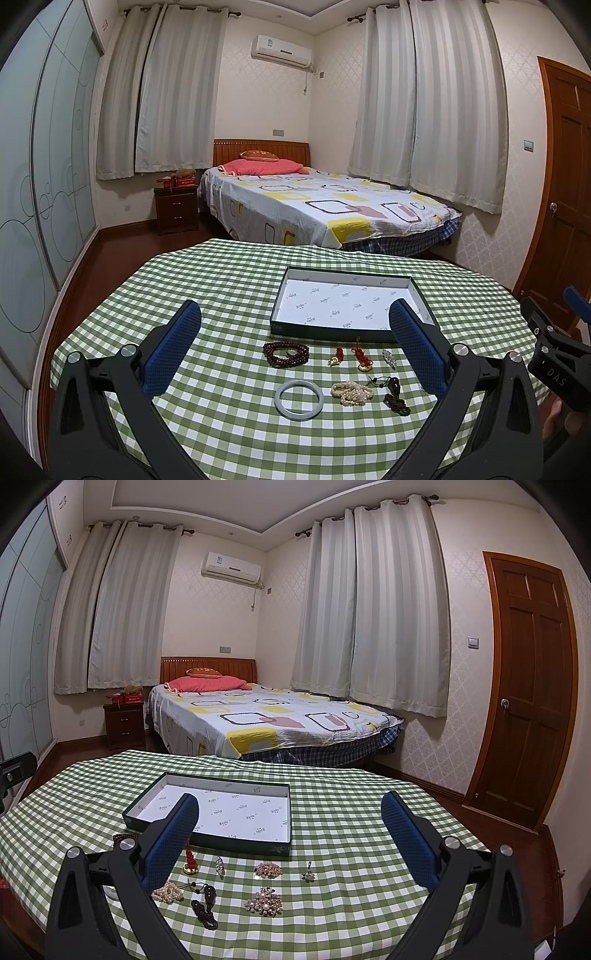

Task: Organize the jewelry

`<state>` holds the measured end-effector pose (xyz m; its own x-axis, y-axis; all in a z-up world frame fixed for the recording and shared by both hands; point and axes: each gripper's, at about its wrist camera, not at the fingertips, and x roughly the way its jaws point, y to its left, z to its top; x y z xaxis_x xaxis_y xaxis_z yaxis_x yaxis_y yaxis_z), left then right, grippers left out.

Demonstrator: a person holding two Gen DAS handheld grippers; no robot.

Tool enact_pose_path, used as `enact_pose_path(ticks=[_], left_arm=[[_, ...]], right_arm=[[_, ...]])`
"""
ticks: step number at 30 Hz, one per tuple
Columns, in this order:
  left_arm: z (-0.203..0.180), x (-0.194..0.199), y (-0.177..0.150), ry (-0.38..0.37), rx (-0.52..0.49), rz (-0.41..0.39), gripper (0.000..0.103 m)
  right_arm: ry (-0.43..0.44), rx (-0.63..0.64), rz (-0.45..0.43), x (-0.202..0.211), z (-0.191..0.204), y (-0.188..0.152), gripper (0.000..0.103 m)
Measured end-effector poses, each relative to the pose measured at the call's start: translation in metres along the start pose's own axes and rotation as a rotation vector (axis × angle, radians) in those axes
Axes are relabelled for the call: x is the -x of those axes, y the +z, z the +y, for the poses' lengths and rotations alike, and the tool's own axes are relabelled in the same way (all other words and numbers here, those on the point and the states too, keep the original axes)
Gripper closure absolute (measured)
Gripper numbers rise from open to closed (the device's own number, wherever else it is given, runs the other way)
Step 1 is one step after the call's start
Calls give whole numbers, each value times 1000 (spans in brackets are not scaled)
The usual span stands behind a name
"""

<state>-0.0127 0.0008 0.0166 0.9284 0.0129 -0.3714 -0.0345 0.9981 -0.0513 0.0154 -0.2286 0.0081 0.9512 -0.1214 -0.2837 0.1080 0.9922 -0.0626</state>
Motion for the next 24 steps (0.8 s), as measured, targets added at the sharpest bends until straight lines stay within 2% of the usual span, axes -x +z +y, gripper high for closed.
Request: enact_pose_path(ticks=[24], left_arm=[[1, -2, -4, 8, -6, 13, 4]], right_arm=[[2, 0, -1, 1, 0, -2, 7]])
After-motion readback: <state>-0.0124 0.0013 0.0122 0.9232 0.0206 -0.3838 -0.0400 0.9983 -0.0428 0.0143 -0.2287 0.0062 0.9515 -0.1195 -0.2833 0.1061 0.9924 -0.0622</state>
